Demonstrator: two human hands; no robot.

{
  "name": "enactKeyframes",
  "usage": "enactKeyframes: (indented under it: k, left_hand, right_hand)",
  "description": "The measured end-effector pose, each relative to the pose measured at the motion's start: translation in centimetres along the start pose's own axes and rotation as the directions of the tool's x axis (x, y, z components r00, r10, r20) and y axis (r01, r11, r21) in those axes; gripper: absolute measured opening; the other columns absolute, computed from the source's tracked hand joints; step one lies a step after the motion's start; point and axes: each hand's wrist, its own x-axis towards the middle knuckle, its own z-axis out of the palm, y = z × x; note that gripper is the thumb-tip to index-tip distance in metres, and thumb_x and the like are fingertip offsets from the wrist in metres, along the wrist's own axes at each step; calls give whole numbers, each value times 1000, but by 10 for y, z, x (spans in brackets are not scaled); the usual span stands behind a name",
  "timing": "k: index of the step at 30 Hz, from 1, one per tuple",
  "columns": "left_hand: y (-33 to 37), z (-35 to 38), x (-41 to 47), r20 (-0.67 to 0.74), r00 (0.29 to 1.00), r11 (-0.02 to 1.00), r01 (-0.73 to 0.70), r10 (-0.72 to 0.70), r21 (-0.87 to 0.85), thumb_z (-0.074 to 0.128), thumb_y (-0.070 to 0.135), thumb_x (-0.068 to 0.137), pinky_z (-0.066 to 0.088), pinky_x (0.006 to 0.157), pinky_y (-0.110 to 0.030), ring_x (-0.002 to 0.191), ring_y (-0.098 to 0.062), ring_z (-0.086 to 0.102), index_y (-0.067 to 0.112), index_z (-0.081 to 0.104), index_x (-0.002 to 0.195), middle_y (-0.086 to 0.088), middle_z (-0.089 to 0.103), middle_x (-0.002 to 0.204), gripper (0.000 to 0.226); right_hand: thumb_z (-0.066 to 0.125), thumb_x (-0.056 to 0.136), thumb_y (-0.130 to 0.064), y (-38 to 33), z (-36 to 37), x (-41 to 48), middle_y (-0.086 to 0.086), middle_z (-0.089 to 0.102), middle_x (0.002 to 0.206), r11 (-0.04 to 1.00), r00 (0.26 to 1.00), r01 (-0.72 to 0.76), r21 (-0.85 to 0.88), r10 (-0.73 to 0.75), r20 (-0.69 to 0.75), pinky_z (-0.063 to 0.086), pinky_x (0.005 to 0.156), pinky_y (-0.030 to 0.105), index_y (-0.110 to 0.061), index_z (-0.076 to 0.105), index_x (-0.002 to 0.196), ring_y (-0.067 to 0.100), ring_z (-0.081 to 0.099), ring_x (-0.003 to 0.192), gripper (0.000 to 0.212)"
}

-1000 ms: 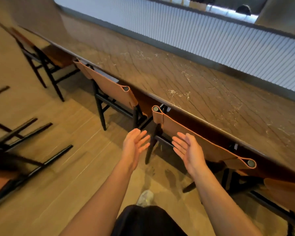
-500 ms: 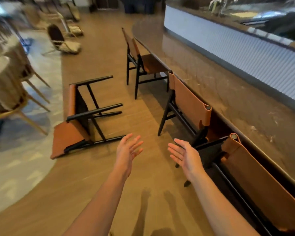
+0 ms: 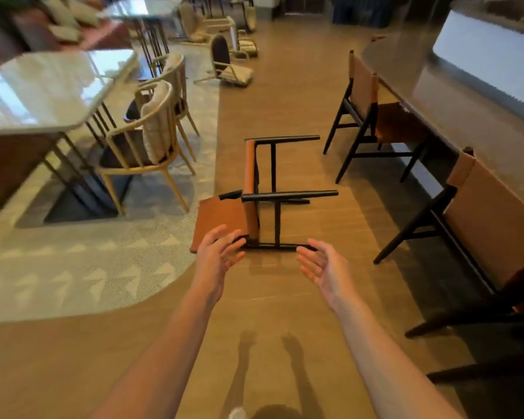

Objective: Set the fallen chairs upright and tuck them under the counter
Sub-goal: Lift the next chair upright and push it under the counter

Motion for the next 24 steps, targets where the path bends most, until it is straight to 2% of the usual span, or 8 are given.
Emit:
enactKeyframes:
  k: [4, 9, 16, 24]
  left_hand:
    - [39, -61, 24, -74, 997, 1000, -17, 16, -13, 56, 6, 90, 52, 83, -38, 96, -25, 66, 9, 48, 126, -13, 67, 113, 37]
    - [81, -118, 64, -158, 987, 999, -39, 36, -19, 56, 8, 91, 52, 93, -44, 106, -30, 65, 8, 48, 129, -15, 67, 116, 39]
    - [140, -162, 149, -159, 984, 996, -86, 84, -2, 55, 11, 92, 54, 86, -41, 105, -28, 66, 8, 47, 130, -12, 68, 114, 38]
    - [227, -196, 275, -153, 982, 994, -112, 109, -12, 57, 12, 90, 53, 88, -42, 104, -27, 65, 10, 48, 128, -11, 66, 116, 39]
  right_hand:
    - [51, 97, -29, 24, 75, 20, 10, 74, 102, 999, 999, -30, -17, 31, 39, 52, 72, 31, -16, 64, 112, 20, 70, 96, 24]
    - [53, 96, -27, 37, 155, 48, 8, 76, 96, 998, 995, -40, -53, 45, 88, 54, 70, 31, -16, 65, 112, 18, 73, 90, 23]
    - [54, 96, -28, 36, 248, 118, 6, 76, 98, 998, 994, -19, -62, 26, 106, 55, 73, 31, -17, 64, 114, 18, 72, 92, 24]
    - [54, 96, -28, 15, 378, 221, 8, 76, 97, 999, 993, -5, -47, 11, 119, 56, 78, 33, -16, 65, 112, 19, 73, 91, 22]
